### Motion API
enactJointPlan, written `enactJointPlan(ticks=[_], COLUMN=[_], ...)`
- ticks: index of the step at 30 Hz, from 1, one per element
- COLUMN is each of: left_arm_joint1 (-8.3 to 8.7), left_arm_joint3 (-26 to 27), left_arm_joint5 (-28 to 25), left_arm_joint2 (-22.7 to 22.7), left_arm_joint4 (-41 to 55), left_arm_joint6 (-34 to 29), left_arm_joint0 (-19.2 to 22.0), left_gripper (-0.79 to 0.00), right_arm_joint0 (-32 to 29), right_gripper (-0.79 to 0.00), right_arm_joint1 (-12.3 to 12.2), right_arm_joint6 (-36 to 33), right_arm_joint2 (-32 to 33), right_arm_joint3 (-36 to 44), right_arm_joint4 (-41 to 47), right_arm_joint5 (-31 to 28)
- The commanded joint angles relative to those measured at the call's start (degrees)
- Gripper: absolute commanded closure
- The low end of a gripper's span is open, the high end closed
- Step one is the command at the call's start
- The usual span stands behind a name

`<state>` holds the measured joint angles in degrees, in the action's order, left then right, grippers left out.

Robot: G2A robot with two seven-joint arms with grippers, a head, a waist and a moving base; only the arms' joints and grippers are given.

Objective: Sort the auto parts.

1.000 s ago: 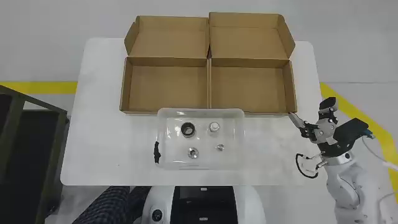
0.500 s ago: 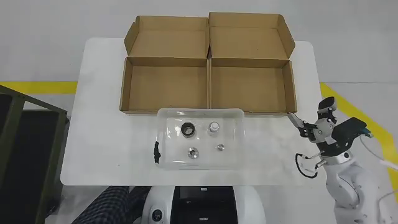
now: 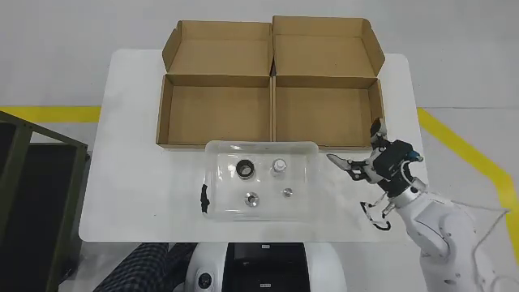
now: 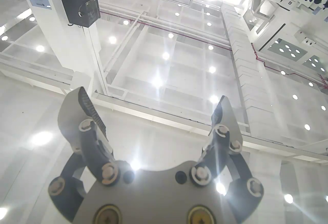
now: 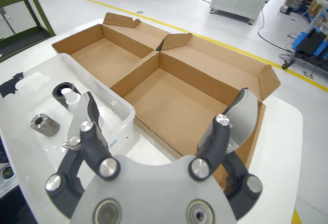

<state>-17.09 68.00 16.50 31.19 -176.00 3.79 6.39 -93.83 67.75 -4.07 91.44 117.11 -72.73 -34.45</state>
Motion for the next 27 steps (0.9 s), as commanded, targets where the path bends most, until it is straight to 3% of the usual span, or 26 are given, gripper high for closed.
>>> enactJointPlan(ticks=[1, 9, 27], left_arm_joint1=[0.00, 0.00, 0.00], left_arm_joint3=[0.00, 0.00, 0.00], left_arm_joint5=[0.00, 0.00, 0.00], left_arm_joint2=[0.00, 0.00, 0.00], left_arm_joint4=[0.00, 0.00, 0.00], left_arm_joint6=[0.00, 0.00, 0.00], left_arm_joint0=[0.00, 0.00, 0.00], left_gripper=[-0.785, -0.785, -0.785], right_arm_joint0=[0.76, 3.83, 11.82], right_gripper=[-0.785, -0.785, -0.785], right_arm_joint1=[-0.11, -0.49, -0.03], right_arm_joint6=[-2.02, -9.85, -20.36], right_arm_joint2=[-1.49, -10.43, -22.42], right_arm_joint3=[0.95, 2.95, -2.68], right_arm_joint4=[-0.91, -8.57, -7.72], right_arm_joint5=[-1.51, -7.96, -7.09])
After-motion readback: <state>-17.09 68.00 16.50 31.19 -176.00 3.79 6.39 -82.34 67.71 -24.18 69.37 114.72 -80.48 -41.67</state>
